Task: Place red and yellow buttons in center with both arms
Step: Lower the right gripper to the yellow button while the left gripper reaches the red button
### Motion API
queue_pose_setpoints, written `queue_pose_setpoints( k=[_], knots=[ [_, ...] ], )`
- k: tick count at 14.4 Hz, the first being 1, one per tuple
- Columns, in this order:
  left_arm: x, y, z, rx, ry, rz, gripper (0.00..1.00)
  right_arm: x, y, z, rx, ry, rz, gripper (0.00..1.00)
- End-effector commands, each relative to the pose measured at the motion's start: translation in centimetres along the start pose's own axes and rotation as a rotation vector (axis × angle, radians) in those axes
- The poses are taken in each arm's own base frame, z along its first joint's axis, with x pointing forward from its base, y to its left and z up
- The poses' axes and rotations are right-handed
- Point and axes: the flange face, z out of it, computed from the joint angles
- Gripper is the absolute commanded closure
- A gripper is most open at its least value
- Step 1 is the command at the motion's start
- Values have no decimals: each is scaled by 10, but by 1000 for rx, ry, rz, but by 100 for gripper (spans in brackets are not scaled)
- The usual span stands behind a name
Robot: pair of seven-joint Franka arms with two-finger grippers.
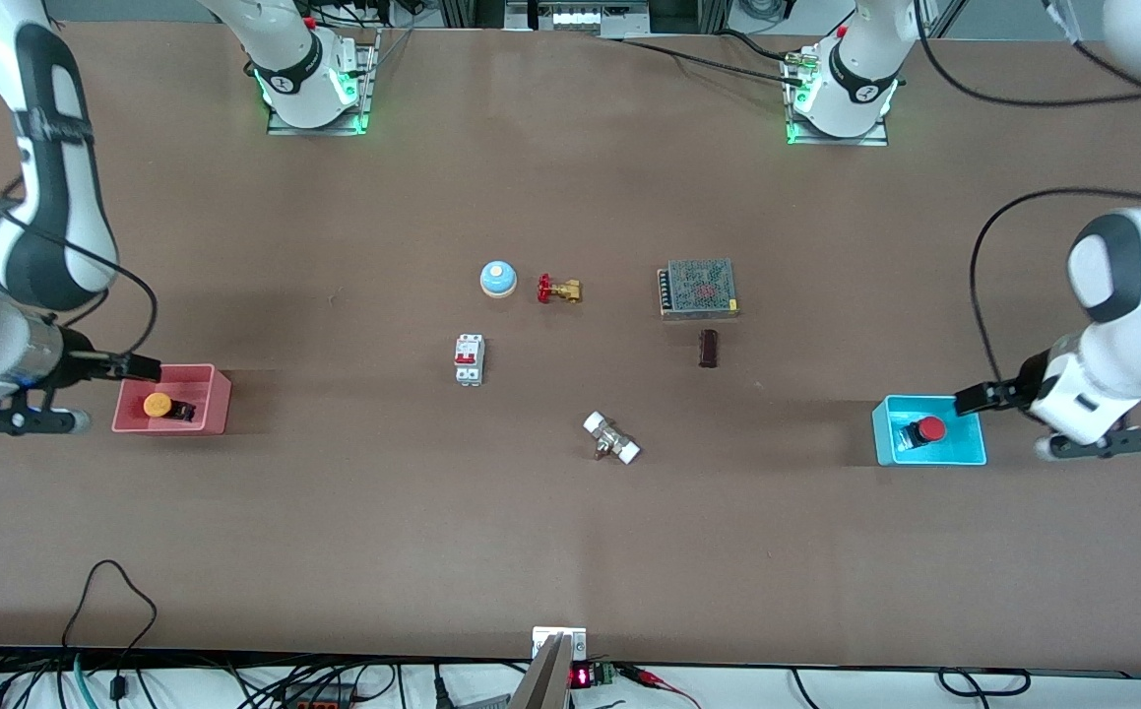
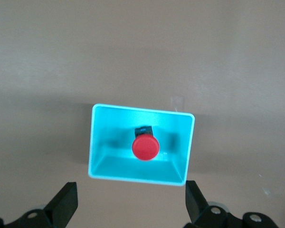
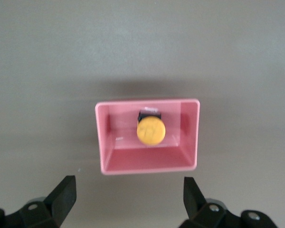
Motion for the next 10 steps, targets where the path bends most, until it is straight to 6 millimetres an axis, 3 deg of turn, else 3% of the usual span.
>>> queue_pose_setpoints(
  k=[1,4,6,10],
  knots=[
    [4,-1,45,-13,-8,34,0,18,1,34,-26,8,-48,0],
    [2,0,79,-20,-25,44,0,25,7,62,-35,19,-98,0],
    [4,0,88,-22,-17,44,1,24,19,78,-31,10,-96,0],
    [2,0,89,-22,-28,41,40,23,17,99,-24,-23,-97,0]
  ],
)
